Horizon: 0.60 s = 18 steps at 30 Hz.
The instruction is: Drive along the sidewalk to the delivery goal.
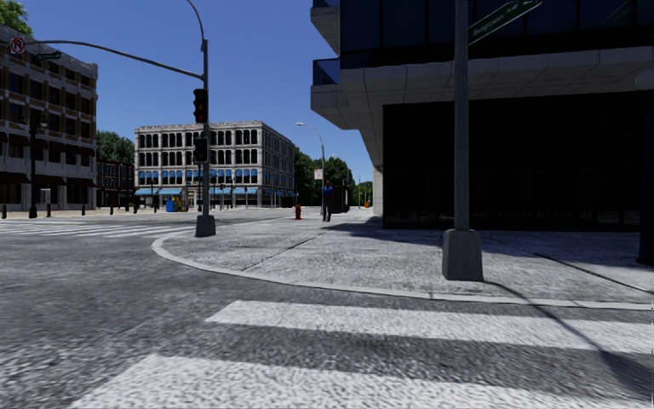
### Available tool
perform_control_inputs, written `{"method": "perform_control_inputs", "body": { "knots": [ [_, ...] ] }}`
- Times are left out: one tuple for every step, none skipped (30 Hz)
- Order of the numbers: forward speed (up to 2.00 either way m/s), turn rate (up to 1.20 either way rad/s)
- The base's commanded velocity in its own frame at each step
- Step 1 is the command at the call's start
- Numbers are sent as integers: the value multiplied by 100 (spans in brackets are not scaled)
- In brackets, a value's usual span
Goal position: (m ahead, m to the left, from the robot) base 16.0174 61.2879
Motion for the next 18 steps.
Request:
{"method": "perform_control_inputs", "body": {
  "knots": [
    [194,0],
    [194,0],
    [194,0],
    [194,0],
    [194,0],
    [194,0],
    [194,0],
    [194,0],
    [194,0],
    [194,0],
    [194,0],
    [194,0],
    [194,0],
    [194,0],
    [194,-28],
    [194,-28],
    [194,-43],
    [194,-49]
  ]
}}
